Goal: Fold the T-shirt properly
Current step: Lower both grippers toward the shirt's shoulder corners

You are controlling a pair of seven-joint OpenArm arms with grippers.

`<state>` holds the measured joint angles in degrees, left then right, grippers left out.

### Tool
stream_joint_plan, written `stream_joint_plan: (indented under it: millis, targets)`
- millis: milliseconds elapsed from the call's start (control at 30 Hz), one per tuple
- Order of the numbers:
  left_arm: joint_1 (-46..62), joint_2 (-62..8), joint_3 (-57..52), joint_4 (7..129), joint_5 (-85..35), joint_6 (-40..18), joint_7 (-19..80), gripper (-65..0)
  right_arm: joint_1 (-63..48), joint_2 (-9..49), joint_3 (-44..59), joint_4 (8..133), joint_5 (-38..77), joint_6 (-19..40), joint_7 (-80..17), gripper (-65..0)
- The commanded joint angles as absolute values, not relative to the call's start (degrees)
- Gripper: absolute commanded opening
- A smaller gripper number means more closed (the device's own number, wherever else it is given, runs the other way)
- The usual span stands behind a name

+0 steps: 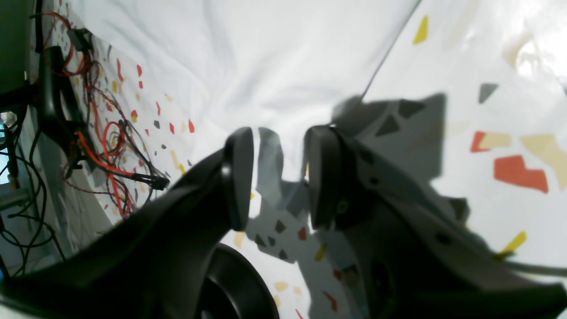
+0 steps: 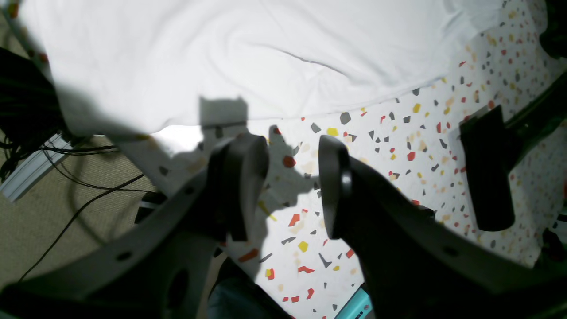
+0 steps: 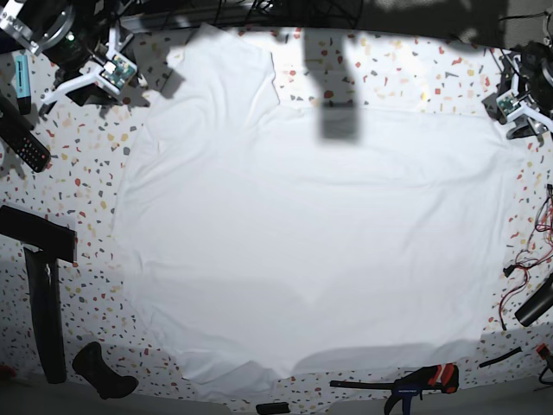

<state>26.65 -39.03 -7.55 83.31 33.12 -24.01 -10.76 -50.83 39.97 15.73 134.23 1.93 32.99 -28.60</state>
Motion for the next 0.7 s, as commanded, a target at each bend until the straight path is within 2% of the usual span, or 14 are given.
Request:
stream_joint_plan:
  millis: [0,133,267,467,600,667]
  targets:
    - [26.65,-39.92,-8.08,84.07,32.75,-23.33,-11.2,-44.8,-51.11,40.49,16.12,135.0,2.22,32.62,-27.77,-41.4]
    - [26.65,-39.86,-8.08,84.05,32.75,-20.47,-11.18,-46.2,-51.11,40.47,16.12,135.0,2.33,32.62,-27.77,-41.4]
    - [26.68,-39.31,-8.08,83.96,32.75,-20.34,-11.18,-47.4,-51.11,40.47,16.1,135.0,9.08,32.64,-27.94,-41.4]
    - [26.68,-36.8,-8.08,83.96,32.73,-21.26,-11.0,-65.0,-51.11,40.49,14.5,135.0,14.17,33.65,-30.35,-41.4]
    - [26.7,-35.31,-8.08,83.96,32.75,-23.2,-10.96,-65.0,-51.09,40.51,8.78,135.0,11.62,39.97,-31.05,-41.4]
    - [26.7,-34.96,-8.08,83.96,32.73,-23.46,-10.98,-65.0,-51.09,40.51,3.97,135.0,6.09,40.0,-30.94,-40.1]
